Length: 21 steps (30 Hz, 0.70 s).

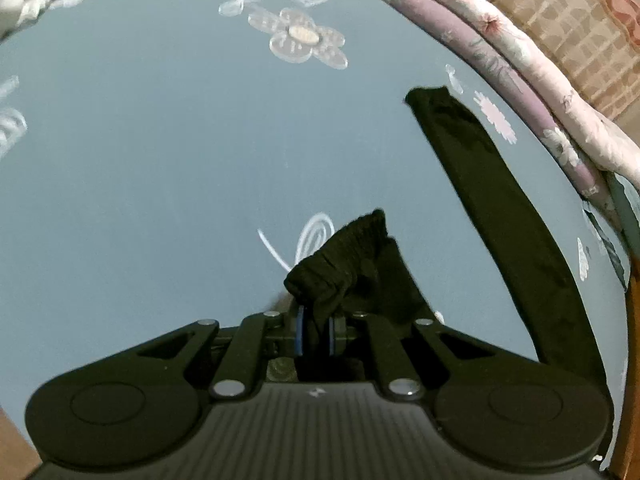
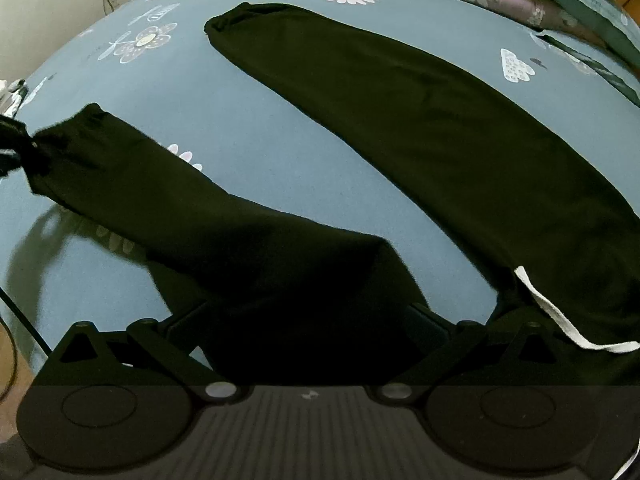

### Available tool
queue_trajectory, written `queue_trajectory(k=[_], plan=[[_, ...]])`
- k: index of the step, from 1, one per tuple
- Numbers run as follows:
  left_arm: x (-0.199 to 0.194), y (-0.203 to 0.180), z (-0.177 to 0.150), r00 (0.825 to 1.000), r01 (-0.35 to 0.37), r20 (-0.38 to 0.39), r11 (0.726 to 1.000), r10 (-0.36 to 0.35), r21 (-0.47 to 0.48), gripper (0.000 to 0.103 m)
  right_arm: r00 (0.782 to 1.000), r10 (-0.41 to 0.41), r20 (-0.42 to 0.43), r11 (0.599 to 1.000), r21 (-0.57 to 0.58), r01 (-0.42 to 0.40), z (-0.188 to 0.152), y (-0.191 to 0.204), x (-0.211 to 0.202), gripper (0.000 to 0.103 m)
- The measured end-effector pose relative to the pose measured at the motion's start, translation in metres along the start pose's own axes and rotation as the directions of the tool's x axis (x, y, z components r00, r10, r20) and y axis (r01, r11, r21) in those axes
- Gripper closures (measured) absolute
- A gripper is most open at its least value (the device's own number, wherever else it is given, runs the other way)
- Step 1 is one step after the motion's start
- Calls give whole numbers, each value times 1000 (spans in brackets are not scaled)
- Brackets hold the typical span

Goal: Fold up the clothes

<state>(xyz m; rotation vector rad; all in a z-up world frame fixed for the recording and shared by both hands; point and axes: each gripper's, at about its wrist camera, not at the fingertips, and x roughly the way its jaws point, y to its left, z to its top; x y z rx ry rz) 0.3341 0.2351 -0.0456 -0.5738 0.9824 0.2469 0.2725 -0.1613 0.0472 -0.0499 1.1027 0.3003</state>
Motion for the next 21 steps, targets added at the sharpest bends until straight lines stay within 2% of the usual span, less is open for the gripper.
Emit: queue_trajectory(k=[4, 11, 17, 21], plan=[[-14, 2, 13, 999, -47, 10, 998, 47, 33, 95, 999, 41, -9, 999, -21, -41, -1, 1, -2, 0], [-21, 9, 26, 994, -111, 9, 991, 110, 79, 94, 988, 137, -66, 977, -152, -146, -13, 15, -7, 0], [-5, 20, 26, 986, -160, -32, 982, 164, 97, 94, 981, 129, -146, 944, -285, -166, -37, 26, -13, 0], [-8, 27, 18, 978, -196, -53, 975, 202, 107, 94, 974, 80, -210, 931, -333, -148, -61, 18, -20, 0]])
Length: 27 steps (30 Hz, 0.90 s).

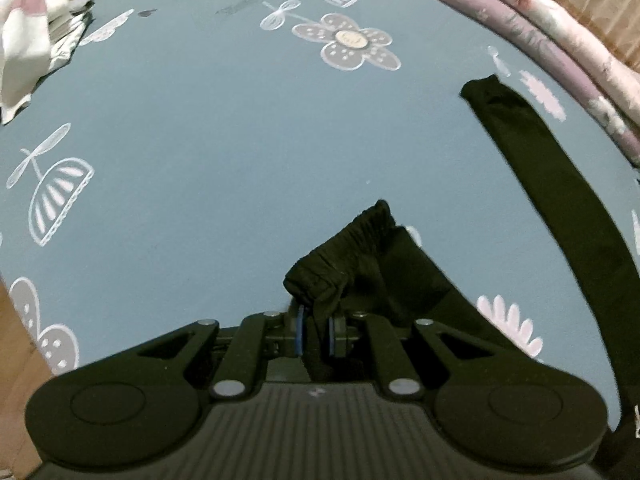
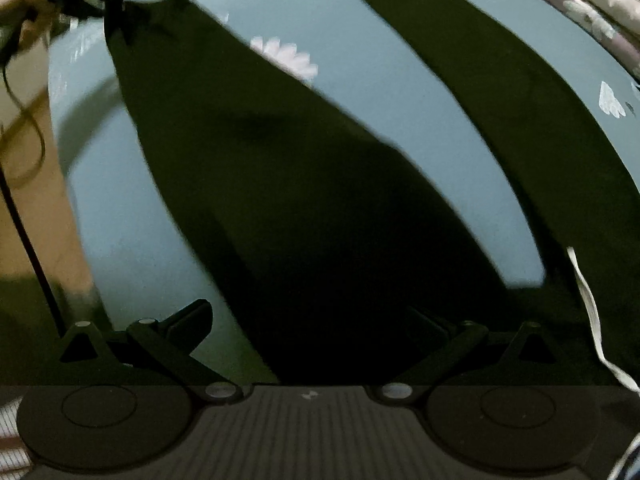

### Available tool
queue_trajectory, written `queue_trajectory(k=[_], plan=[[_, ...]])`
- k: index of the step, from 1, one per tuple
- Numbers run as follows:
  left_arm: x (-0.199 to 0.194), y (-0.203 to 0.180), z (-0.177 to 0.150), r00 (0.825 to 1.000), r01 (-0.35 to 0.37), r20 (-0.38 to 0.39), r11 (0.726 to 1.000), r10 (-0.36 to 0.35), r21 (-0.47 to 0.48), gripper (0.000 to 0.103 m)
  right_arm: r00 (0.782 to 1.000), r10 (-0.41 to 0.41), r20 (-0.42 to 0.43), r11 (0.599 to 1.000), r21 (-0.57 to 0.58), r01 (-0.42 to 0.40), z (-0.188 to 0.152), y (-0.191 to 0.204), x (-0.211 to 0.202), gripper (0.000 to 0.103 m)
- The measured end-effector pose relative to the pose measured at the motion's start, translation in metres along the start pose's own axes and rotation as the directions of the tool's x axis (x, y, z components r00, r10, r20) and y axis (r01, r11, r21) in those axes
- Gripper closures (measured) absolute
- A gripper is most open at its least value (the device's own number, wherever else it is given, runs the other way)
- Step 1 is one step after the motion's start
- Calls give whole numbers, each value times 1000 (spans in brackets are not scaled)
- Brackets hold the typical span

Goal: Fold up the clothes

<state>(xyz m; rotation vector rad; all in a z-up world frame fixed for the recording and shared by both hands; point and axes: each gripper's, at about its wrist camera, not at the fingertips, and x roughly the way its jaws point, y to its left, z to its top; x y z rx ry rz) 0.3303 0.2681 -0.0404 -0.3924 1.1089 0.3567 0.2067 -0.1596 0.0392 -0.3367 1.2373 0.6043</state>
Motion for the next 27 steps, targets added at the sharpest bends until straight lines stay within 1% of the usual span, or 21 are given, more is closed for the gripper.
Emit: queue_trajectory(k=[3, 7, 12, 15, 18, 22, 24, 26, 27], plan=[[-4, 8, -8, 999, -33, -29, 999, 34, 9, 94, 998, -22, -54, 1000, 14, 23, -20, -8, -2, 0], [-7, 18, -22, 994, -81, -66, 996, 83, 32, 94, 994, -39, -98, 993, 106, 50, -39, -27, -6, 0], [-1, 26, -39, 983, -137, -114, 989, 141, 48, 94, 995, -30, -92, 961, 270, 54, -52, -47, -12, 0], [4, 30, -42, 977, -157, -139, 986, 164, 60, 93, 996, -24, -80, 948, 316, 49, -55, -52, -14, 0], [1, 29, -40, 975, -165, -133, 982, 177, 91, 92, 995, -16, -94, 942, 333, 46, -59, -56, -12, 0], [3, 32, -40, 970, -178, -147, 977, 194, 114, 91, 994, 14, -108, 916, 399, 31, -64, -62, -11, 0], [8, 35, -40, 967, -185, -157, 977, 200, 106, 90, 994, 1, -109, 910, 413, 44, -69, -61, -12, 0], [14, 35, -41, 965, -189, -168, 977, 203, 99, 90, 993, -32, -111, 933, 354, 70, -72, -54, -11, 4], [17, 35, -41, 963, -191, -172, 976, 206, 100, 90, 993, -47, -111, 952, 296, 79, -73, -51, -11, 9]])
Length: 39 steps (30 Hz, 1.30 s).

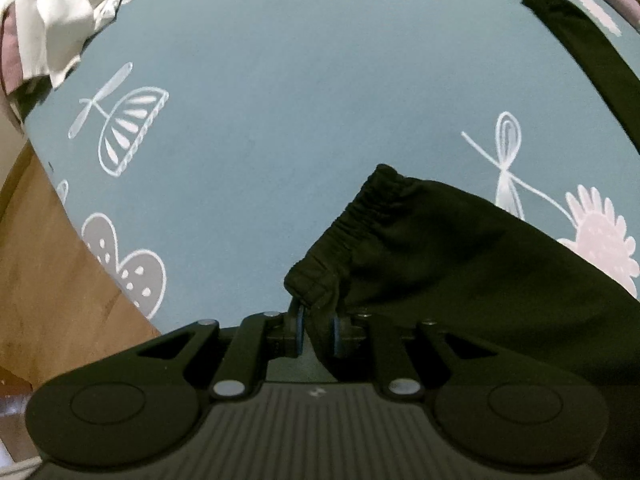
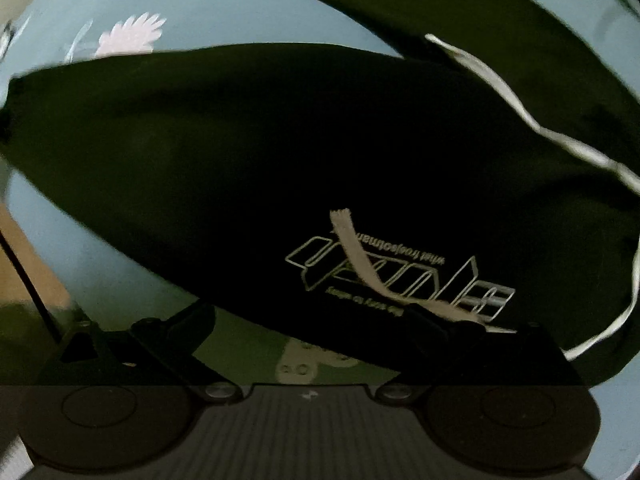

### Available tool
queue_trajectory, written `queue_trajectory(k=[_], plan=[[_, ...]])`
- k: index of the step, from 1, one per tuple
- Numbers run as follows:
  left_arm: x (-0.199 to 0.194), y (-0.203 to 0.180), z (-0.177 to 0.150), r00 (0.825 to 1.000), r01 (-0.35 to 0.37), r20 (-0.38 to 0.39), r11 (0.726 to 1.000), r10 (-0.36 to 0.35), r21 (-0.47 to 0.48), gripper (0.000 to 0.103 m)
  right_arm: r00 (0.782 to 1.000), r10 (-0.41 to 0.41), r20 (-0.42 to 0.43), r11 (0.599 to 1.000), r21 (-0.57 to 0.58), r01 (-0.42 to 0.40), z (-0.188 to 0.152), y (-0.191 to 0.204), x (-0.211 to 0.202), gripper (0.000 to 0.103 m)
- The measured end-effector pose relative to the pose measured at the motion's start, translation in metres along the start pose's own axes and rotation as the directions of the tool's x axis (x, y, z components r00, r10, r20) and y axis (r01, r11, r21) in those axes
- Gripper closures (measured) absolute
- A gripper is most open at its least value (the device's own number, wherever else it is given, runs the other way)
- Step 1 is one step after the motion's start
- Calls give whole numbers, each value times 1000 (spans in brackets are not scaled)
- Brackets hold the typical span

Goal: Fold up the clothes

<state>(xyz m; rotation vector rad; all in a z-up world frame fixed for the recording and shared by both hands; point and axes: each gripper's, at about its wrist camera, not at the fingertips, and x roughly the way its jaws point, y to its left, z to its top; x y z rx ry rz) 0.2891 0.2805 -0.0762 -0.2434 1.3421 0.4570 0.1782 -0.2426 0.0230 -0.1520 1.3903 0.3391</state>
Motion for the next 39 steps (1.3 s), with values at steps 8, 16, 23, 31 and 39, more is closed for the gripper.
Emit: queue_trajectory(k=[8, 16, 23, 31, 39], plan=[[-1, 0, 0, 1000, 10, -1, 1000, -10, 10, 90, 998, -61, -19, 840, -541, 41, -23, 41, 6, 40], [-3, 3, -6, 1000, 8, -8, 1000, -8, 19, 90, 992, -118, -49, 706, -706, 50, -28, 50, 21, 93], [-5, 9, -21, 999, 11, -47, 1000, -10, 26, 90, 987, -95, -130, 731, -682, -20, -34, 45, 13, 94], [6, 11, -25, 995, 22, -99, 1000, -20, 20, 83, 988, -73, -135, 794, -607, -25, -30, 44, 8, 79], [-36, 34, -33, 996, 11, -87, 1000, -9, 23, 65, 996, -67, -66, 800, -600, 14, -7, 39, -16, 74]])
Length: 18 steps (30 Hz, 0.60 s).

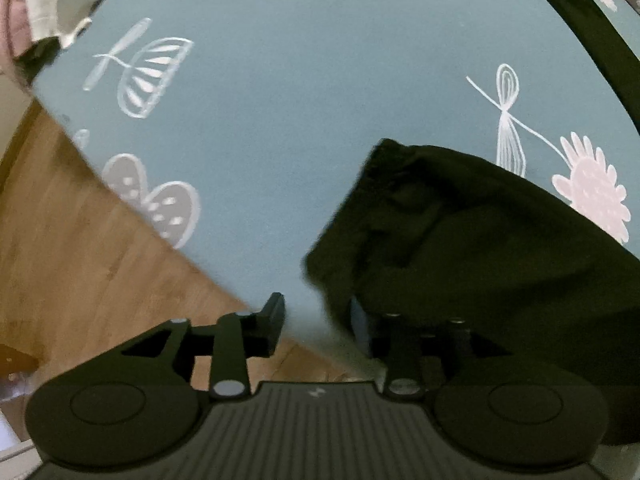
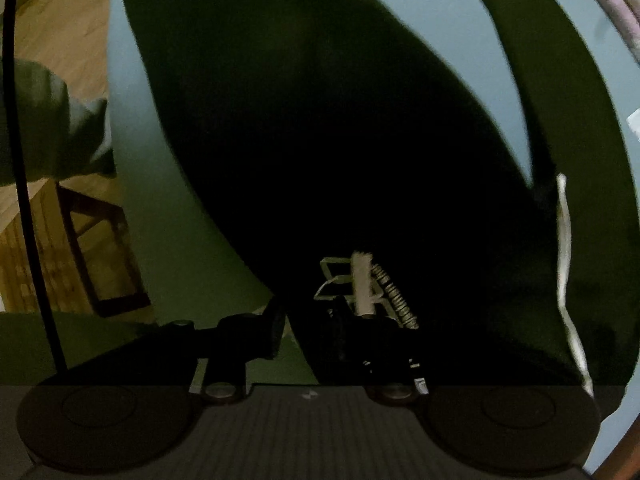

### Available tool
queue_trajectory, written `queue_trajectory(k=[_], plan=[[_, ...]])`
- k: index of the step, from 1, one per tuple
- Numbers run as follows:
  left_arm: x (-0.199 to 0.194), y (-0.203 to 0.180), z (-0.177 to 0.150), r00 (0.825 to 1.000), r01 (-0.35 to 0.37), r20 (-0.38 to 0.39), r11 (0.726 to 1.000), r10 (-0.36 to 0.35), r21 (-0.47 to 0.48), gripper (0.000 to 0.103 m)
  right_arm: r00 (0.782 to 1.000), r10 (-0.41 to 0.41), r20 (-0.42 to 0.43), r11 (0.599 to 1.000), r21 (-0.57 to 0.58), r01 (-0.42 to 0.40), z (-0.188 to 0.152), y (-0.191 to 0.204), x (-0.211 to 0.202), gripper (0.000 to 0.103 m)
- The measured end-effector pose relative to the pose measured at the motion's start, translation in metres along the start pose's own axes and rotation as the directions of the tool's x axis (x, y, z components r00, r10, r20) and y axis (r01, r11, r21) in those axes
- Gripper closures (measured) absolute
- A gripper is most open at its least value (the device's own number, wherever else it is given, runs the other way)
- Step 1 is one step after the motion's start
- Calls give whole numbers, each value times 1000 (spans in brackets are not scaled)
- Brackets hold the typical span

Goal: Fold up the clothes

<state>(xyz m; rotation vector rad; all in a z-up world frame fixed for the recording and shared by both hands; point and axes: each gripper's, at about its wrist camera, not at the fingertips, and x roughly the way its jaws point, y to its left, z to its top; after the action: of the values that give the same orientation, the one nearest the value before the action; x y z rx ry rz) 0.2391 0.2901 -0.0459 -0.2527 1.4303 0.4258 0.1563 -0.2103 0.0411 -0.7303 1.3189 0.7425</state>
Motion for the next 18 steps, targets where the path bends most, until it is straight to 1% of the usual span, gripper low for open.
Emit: queue_trajectory(k=[2, 4, 5, 7, 8, 10, 11, 12, 13, 15, 16, 18], plan=[[-10, 2, 5, 999, -6, 46, 1000, 5, 28, 65, 1000, -9, 19, 1000, 16, 8, 4, -11, -6, 74], [-16, -4, 17, 994, 7, 112, 996, -17, 86, 64, 999, -14, 42, 999, 48, 12, 13, -18, -9, 73], [-15, -11, 24, 990, 23, 134, 991, -40, 129, 61, 998, -17, 54, 998, 65, 14, 18, -21, -11, 73], [-11, -27, 41, 982, 60, 162, 972, -99, 229, 58, 997, -22, 75, 995, 96, 15, 23, -28, -14, 73], [-8, -39, 47, 977, 78, 166, 954, -131, 291, 58, 996, -27, 86, 994, 109, 18, 28, -29, -14, 73], [0, -68, 57, 965, 122, 157, 887, -211, 445, 58, 994, -32, 101, 990, 138, 18, 32, -35, -16, 72], [4, -82, 60, 957, 144, 145, 847, -250, 511, 58, 994, -36, 106, 988, 151, 20, 34, -37, -15, 72], [8, -98, 58, 951, 150, 137, 800, -278, 581, 58, 993, -41, 110, 986, 164, 22, 36, -38, -14, 72], [11, -115, 55, 944, 152, 127, 746, -303, 649, 58, 993, -43, 114, 985, 173, 22, 39, -40, -14, 72], [17, -148, 49, 931, 150, 102, 621, -352, 769, 58, 992, -45, 121, 982, 190, 22, 44, -43, -13, 72], [17, -162, 44, 925, 143, 99, 581, -366, 801, 58, 991, -43, 125, 981, 193, 18, 50, -40, -11, 72], [24, -176, 44, 914, 173, 62, 521, -401, 836, 58, 990, -39, 134, 980, 198, 12, 58, -28, -4, 72]])
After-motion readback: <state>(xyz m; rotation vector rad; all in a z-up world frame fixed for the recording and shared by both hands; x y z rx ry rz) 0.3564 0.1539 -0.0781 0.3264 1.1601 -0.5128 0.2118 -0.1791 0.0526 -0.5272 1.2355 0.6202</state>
